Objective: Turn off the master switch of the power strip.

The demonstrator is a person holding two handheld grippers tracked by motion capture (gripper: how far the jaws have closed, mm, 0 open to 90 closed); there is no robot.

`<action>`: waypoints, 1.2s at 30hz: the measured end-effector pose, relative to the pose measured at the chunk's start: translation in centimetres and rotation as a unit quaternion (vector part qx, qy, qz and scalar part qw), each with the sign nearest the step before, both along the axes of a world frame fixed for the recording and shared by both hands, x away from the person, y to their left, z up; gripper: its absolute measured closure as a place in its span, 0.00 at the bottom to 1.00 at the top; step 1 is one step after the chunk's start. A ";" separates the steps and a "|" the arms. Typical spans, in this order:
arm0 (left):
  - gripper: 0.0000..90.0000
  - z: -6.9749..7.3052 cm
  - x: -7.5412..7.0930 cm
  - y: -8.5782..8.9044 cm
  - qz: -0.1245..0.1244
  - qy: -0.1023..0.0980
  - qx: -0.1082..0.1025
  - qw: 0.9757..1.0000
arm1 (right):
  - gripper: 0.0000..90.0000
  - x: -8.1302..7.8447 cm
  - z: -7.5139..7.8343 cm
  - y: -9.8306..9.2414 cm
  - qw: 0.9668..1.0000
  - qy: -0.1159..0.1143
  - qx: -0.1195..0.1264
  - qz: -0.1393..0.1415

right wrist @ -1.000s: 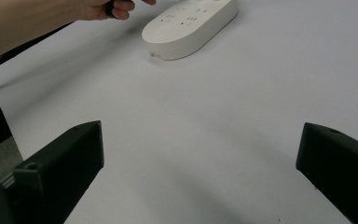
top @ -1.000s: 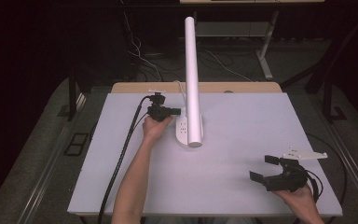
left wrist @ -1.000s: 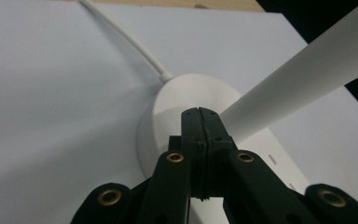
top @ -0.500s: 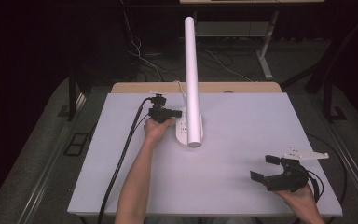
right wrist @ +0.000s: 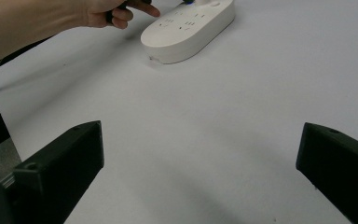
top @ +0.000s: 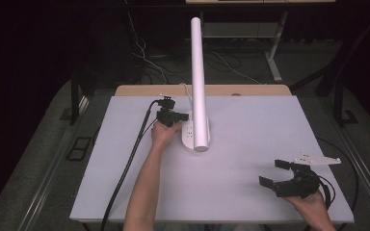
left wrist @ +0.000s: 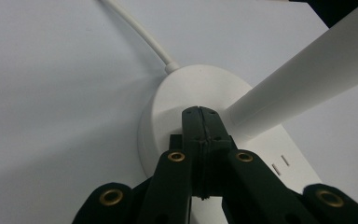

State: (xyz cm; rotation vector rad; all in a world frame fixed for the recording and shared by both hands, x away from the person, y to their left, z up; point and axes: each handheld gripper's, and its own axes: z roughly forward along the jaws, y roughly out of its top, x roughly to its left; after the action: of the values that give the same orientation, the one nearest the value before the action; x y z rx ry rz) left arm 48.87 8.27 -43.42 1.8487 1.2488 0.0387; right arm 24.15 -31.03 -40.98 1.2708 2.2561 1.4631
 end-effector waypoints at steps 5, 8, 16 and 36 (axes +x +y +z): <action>1.00 0.1 0.0 0.0 0.001 -0.003 0.002 1.000 | 0.00 0.1 0.0 -0.1 1.000 0.000 0.000 0.000; 1.00 0.5 0.0 0.2 -0.009 -0.002 0.005 1.000 | 0.00 0.2 -0.1 -0.2 1.000 -0.001 0.002 -0.003; 1.00 1.1 -0.4 1.6 -0.015 -0.024 0.003 1.000 | 0.00 0.2 -0.2 -0.2 1.000 0.002 0.001 -0.002; 1.00 4.3 -1.9 5.2 0.010 -0.052 -0.006 0.999 | 0.00 0.2 -0.2 0.0 1.000 0.003 0.000 -0.001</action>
State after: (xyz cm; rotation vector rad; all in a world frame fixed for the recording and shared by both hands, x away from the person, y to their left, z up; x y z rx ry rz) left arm 46.93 13.48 -39.08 1.8002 1.1941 0.1361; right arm 24.34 -31.01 -41.16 1.2770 2.2586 1.4599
